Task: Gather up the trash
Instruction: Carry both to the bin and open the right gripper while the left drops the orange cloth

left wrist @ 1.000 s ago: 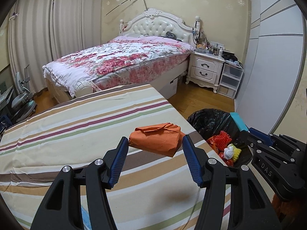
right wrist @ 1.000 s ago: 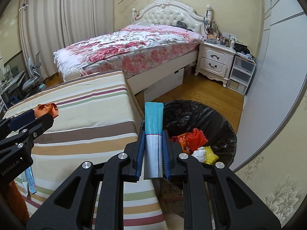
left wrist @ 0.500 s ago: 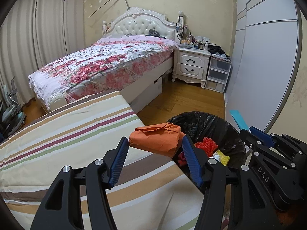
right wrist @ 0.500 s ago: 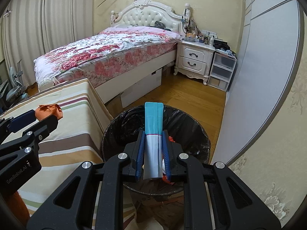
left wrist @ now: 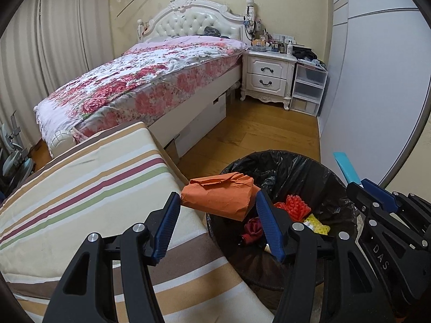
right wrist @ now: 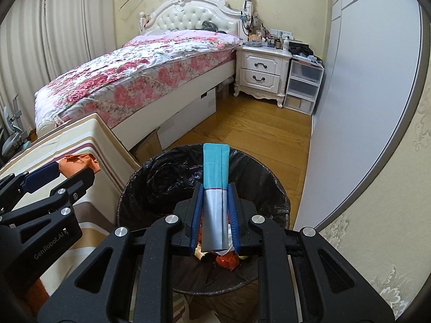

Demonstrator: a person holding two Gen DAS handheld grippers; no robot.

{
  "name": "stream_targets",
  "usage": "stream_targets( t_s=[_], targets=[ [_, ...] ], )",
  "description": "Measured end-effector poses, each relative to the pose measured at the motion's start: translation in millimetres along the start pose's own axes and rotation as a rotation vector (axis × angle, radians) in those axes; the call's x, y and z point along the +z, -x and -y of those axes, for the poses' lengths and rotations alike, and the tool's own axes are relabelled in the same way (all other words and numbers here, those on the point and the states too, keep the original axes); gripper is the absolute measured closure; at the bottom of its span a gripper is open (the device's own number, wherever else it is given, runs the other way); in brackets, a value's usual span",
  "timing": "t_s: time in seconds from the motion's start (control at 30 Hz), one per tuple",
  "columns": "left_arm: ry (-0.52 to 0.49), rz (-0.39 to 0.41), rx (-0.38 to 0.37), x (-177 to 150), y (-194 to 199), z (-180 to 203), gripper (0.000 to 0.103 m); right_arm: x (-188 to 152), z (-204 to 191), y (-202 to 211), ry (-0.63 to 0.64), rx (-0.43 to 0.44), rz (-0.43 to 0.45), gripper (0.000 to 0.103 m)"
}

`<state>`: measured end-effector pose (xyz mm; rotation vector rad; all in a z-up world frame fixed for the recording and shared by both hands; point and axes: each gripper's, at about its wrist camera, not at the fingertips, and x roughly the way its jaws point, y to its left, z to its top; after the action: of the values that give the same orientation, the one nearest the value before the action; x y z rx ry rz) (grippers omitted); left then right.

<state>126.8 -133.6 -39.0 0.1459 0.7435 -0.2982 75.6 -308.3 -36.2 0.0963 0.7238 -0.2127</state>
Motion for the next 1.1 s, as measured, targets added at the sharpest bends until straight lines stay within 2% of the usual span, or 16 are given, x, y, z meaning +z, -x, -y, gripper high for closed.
stream_targets(
  t_s=[0.4, 0.43, 0.47, 0.5, 0.53, 0.57, 0.9, 0.97, 1.1],
  targets=[
    [-0.013, -0.025, 0.023, 8, -19, 12, 0.045, 1, 15, -24, -0.04, 0.006, -0.032, 0.084],
    [-0.014, -0.029, 0.022, 8, -21, 13, 0.042, 1, 15, -26, -0.039, 0.004, -0.033, 0.083],
    [-0.014, -0.031, 0.024, 8, -22, 13, 0.035, 1, 16, -27, -0.041, -0.001, -0.035, 0.083],
    [-0.014, -0.032, 0.026, 8, -23, 13, 0.032, 0, 17, -28, -0.044, -0.002, -0.037, 0.08],
    [-0.014, -0.034, 0.026, 8, -24, 14, 0.031, 0, 18, -29, -0.05, -0.002, -0.038, 0.068],
    [-0.016, -0.035, 0.027, 8, -24, 14, 0.031, -1, 19, -29, -0.055, -0.004, -0.036, 0.062],
    [-0.024, -0.036, 0.068, 7, -25, 15, 0.026, -2, 26, -28, -0.067, -0.031, -0.028, 0.059],
    [-0.026, -0.033, 0.078, 7, -24, 14, 0.026, -2, 26, -26, -0.071, -0.038, -0.024, 0.051],
    [-0.022, -0.024, 0.087, 6, -17, 12, 0.026, -2, 26, -23, -0.073, -0.046, -0.017, 0.045]
  ],
)
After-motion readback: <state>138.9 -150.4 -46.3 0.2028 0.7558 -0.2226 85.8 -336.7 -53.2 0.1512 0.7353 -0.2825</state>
